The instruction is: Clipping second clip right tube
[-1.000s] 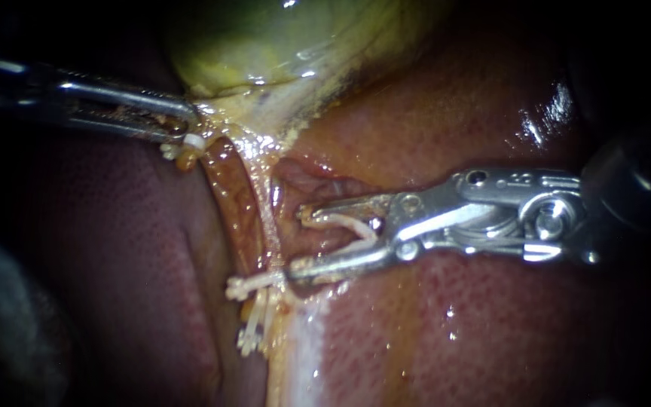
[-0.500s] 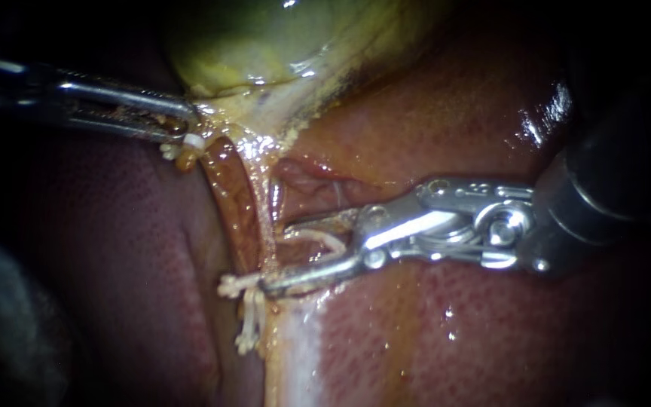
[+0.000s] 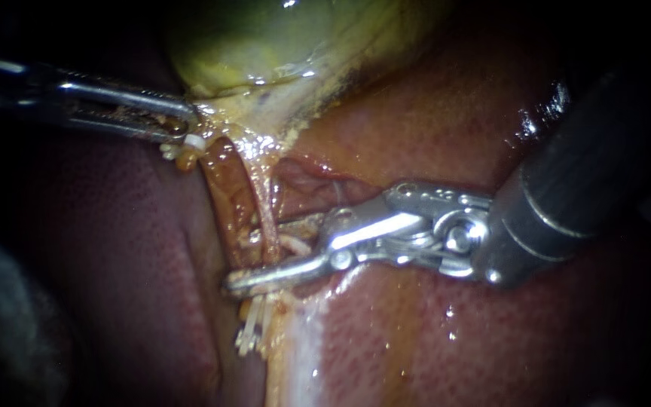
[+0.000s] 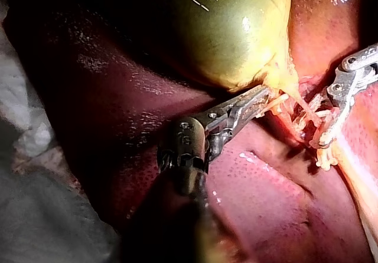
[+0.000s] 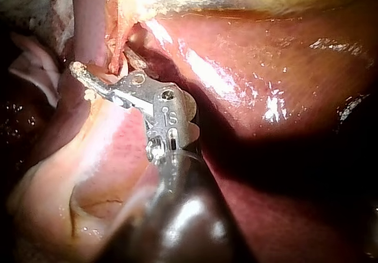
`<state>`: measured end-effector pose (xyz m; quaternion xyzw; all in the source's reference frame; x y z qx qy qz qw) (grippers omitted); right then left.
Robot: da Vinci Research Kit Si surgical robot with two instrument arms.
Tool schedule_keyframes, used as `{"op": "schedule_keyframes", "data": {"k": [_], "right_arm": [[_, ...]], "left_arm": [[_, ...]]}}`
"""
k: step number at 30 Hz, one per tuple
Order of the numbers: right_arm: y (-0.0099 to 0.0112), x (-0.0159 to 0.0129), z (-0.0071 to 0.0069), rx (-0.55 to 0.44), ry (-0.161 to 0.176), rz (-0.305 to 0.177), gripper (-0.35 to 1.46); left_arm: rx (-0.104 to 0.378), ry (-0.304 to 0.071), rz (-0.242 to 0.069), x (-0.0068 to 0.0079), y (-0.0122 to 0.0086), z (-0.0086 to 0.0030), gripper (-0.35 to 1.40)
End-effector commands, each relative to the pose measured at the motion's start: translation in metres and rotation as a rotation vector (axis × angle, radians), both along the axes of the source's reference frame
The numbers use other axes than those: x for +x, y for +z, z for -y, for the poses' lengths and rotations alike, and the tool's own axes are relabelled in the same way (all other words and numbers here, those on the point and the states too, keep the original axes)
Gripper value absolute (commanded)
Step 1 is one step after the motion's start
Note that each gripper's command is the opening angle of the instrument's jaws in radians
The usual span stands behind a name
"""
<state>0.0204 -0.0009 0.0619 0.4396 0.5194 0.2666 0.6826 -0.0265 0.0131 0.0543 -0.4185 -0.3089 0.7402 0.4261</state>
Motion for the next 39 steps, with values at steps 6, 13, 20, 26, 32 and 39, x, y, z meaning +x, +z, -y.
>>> {"op": "schedule_keyframes", "data": {"k": [6, 13, 20, 26, 32, 39], "right_arm": [[-0.0011, 0.0003, 0.0003, 0.027, -0.001, -0.036, 0.49], [-0.0042, 0.0003, 0.0003, 0.053, -0.024, -0.09, 0.48], [-0.007, 0.0005, 0.0002, 0.073, -0.023, -0.12, 0.47], [-0.0077, 0.0006, 0.0, 0.077, -0.024, -0.121, 0.44], [-0.0078, 0.0005, -0.0003, 0.096, -0.023, -0.118, 0.32], [-0.0076, 0.0005, -0.0004, 0.095, -0.031, -0.095, 0.13]], "left_arm": [[0.0, 0.0, 0.0, 0.0, 0.0, 0.0, -0.35], [0.0, 0.0, 0.0, 0.0, 0.0, 0.0, -0.35], [0.0, 0.0, 0.0, 0.0, 0.0, 0.0, -0.35], [0.0, 0.0, 0.0, 0.0, 0.0, 0.0, -0.35], [0.0, 0.0, 0.0, 0.0, 0.0, 0.0, -0.35], [0.0, 0.0, 0.0, 0.0, 0.0, 0.0, -0.35]]}}
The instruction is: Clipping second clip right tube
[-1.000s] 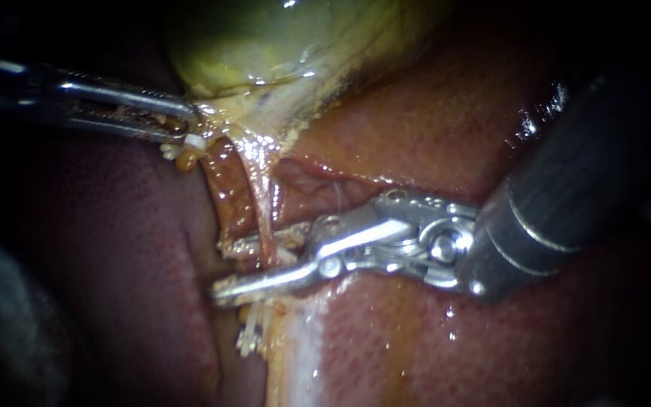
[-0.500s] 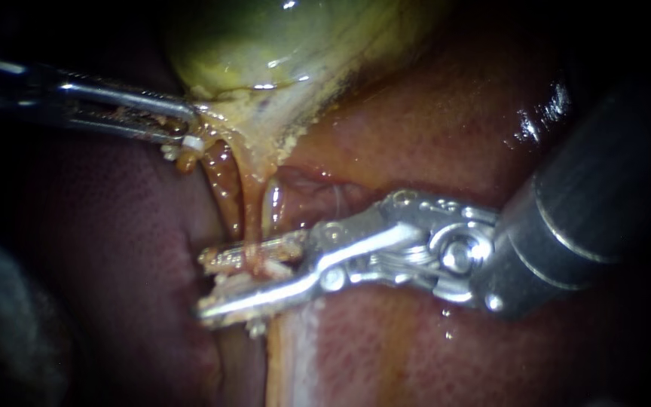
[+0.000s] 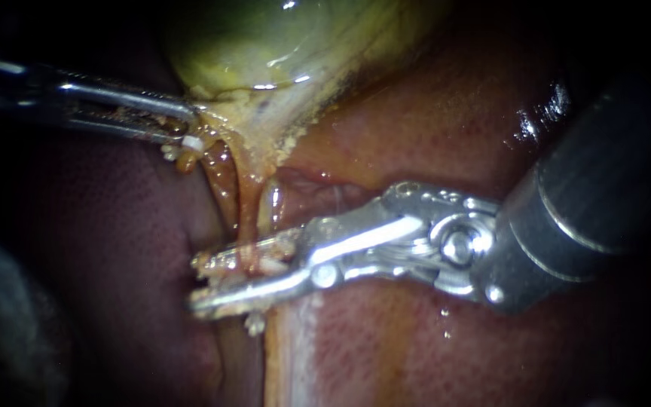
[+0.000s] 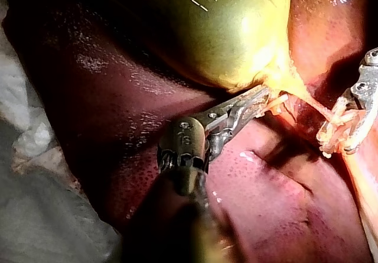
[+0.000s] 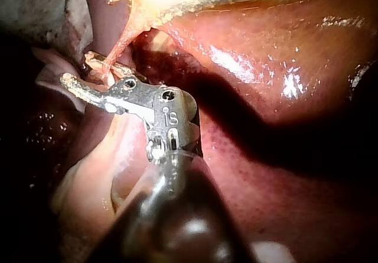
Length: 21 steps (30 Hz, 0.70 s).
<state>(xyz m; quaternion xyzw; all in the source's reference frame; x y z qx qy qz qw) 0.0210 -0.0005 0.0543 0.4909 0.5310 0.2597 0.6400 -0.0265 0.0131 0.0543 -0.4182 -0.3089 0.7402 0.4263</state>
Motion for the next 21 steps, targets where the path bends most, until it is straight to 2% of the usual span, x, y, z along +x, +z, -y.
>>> {"op": "schedule_keyframes", "data": {"k": [1, 4, 9, 21], "right_arm": [[0.0, -0.0001, 0.0, -0.001, -0.003, 0.001, 0.1], [0.0, -0.0002, 0.0, -0.002, -0.004, 0.004, -0.01], [0.0, -0.0006, 0.0001, 0.059, -0.01, 0.027, -0.35], [0.0001, -0.0009, 0.0004, 0.057, -0.017, 0.024, -0.35]], "left_arm": [[0.0, 0.001, 0.001, 0.0, 0.0, 0.0, -0.35], [0.0, 0.001, 0.001, 0.0, 0.0001, -0.0001, -0.35], [0.0, 0.001, 0.001, 0.0, 0.0001, -0.0001, -0.35], [0.0, 0.001, 0.001, 0.0, 0.0002, -0.0001, -0.35]]}}
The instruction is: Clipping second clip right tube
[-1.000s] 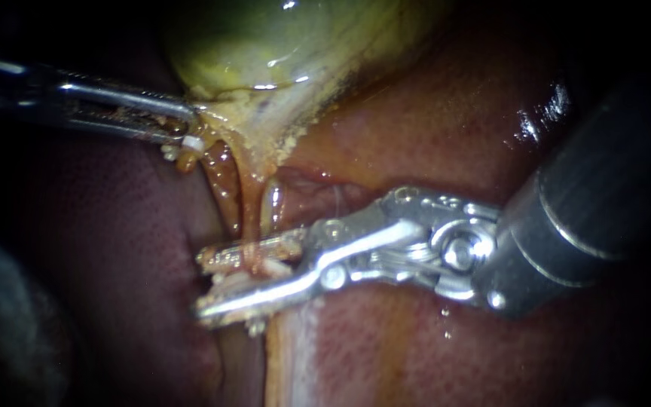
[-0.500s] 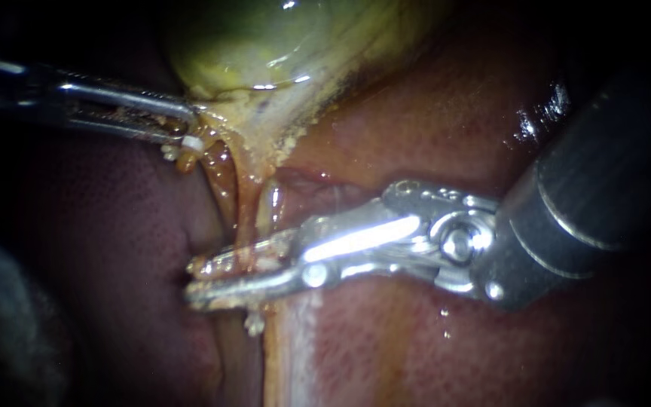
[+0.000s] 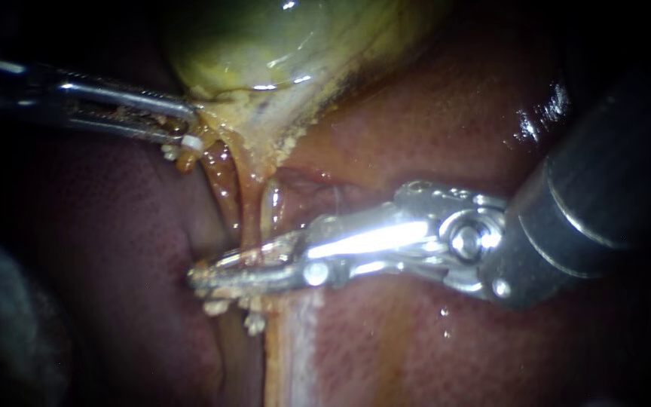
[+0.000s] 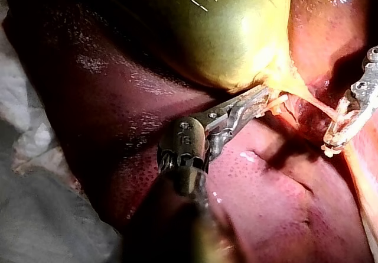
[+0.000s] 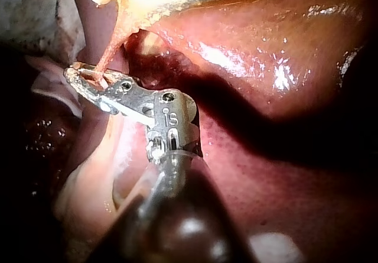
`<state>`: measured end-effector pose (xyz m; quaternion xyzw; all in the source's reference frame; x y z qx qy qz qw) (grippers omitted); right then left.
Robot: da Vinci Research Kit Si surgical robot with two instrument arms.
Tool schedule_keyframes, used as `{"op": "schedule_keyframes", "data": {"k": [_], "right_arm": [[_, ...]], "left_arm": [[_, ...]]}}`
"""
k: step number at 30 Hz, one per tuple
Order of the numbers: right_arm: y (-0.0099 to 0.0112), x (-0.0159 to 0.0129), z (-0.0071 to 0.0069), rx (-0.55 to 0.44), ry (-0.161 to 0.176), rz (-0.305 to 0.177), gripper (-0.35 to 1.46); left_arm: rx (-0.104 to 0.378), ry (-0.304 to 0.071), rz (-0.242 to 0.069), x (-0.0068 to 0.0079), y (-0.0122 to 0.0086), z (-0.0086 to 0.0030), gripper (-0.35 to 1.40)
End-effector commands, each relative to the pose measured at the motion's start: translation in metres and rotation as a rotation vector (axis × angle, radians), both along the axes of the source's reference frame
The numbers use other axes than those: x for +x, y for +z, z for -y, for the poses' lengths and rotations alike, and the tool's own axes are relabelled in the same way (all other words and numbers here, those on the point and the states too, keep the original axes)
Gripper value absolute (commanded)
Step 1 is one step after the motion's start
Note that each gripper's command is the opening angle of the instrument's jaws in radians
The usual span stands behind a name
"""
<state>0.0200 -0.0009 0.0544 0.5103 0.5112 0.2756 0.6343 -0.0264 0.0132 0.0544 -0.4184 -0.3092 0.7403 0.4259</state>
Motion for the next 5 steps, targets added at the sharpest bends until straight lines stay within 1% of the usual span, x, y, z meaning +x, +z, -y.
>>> {"op": "schedule_keyframes", "data": {"k": [1, 5], "right_arm": [[0.0, 0.0001, 0.0, -0.001, 0.0, 0.0, -0.35], [0.0, 0.0001, 0.0, -0.001, -0.001, -0.001, -0.35]], "left_arm": [[0.0, 0.0, 0.0, 0.0, 0.0, 0.0, -0.35], [0.0, 0.0, 0.0, 0.0, 0.0001, 0.0, -0.35]]}}
